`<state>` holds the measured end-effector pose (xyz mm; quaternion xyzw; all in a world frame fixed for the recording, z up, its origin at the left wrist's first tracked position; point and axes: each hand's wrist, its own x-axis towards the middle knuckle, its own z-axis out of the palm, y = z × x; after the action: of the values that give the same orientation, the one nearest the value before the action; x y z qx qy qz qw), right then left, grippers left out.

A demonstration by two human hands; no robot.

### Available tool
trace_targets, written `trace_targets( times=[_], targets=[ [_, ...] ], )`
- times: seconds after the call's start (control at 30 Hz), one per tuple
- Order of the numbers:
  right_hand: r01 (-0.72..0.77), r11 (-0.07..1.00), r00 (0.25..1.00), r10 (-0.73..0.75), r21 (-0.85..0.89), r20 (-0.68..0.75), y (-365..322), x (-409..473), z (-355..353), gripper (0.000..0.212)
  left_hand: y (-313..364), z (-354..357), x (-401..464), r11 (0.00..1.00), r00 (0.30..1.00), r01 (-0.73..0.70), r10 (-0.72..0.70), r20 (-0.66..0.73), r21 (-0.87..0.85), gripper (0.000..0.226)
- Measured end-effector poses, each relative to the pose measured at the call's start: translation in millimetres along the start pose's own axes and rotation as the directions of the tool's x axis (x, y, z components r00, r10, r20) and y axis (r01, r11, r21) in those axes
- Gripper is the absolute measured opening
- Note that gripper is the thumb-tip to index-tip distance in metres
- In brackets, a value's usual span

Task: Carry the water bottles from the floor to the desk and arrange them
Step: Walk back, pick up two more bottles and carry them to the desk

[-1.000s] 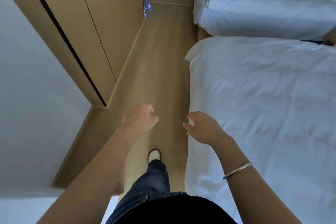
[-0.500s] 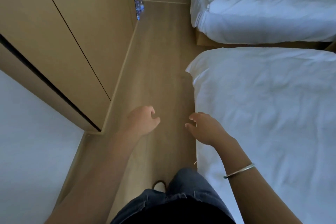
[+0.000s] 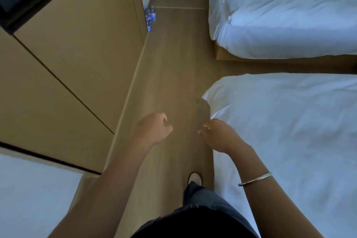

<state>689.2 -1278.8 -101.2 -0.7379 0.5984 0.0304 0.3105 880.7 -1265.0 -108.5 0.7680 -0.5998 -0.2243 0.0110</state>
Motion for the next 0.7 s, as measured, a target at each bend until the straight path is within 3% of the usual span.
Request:
trace_targets(
  times=[0.23,0.7],
  targets=[
    [0.102,0.991,0.995,-0.102,-0.09,0.001,7,112,-80,0.043,40,-33,114,0.999,0.998,0.034,-0.036,-0.049,-0.04,0.038],
    [0.143,0.978,0.989,-0.136,-0.151,0.058,-24,331,-161,0.046,37,-105,333,0.995,0.997,0.055,-0.059,-0.051,-0.083,0.039]
  ],
)
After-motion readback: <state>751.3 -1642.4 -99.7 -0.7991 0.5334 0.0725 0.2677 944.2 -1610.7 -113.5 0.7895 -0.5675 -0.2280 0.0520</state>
